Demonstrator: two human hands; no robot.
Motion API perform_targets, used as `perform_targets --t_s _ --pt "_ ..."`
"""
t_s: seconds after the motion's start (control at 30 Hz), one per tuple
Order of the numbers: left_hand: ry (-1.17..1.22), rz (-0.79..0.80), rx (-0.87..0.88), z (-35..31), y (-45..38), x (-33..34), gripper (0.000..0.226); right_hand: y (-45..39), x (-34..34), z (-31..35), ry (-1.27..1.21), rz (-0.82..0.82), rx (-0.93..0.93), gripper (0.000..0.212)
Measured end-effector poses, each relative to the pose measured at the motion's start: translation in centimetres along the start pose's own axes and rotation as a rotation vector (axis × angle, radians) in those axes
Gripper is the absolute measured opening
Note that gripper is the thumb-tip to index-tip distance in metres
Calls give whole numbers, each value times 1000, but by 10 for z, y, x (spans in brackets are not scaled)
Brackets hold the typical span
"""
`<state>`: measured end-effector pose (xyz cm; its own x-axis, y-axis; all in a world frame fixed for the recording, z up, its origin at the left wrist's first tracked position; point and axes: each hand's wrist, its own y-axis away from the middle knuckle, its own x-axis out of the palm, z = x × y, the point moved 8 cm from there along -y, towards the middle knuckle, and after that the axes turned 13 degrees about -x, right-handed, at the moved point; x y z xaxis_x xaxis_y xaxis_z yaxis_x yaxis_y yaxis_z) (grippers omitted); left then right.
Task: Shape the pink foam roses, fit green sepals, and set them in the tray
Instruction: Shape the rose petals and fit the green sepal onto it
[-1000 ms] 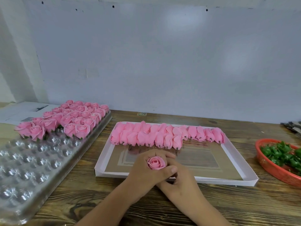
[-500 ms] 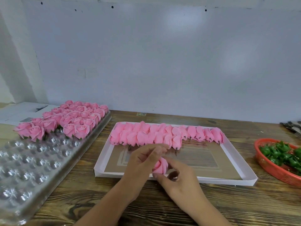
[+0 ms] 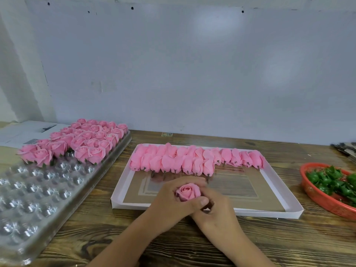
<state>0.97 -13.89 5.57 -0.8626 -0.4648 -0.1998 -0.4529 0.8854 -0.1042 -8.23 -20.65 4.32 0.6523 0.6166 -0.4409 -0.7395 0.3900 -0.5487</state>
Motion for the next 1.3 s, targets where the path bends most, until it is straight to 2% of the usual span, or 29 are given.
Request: perform_targets --t_s 0.1,0.17,0.3,0.43,0.57,0.83,1.03,1.17,1.3 --pt "-12 9 -41 6 -1 0 56 -1 -3 2 -12 -43 -7 32" --pt "48 4 -34 6 -3 -2 63 -3 -4 3 -20 -58 -11 31" --pt "153 -77 40 -6 0 -14 35 -3 -6 -2 42 -40 30 29" --pt "108 -33 53 -6 -1 -10 27 -4 -4 0 36 -13 16 22" --pt "79 11 23 -4 -2 -6 29 -3 -6 2 -14 -40 21 16" --pt "45 92 -47 1 -2 0 32 -3 -9 5 -79 -95 16 22" --pt "176 9 -57 -1 -2 -11 51 -4 -10 4 -47 -89 20 28" --pt "221 -14 -51 -2 -2 -15 29 -4 -8 0 -55 -74 25 30" --pt "242 12 -61 3 -3 -13 28 -5 -11 1 -94 -122 13 31"
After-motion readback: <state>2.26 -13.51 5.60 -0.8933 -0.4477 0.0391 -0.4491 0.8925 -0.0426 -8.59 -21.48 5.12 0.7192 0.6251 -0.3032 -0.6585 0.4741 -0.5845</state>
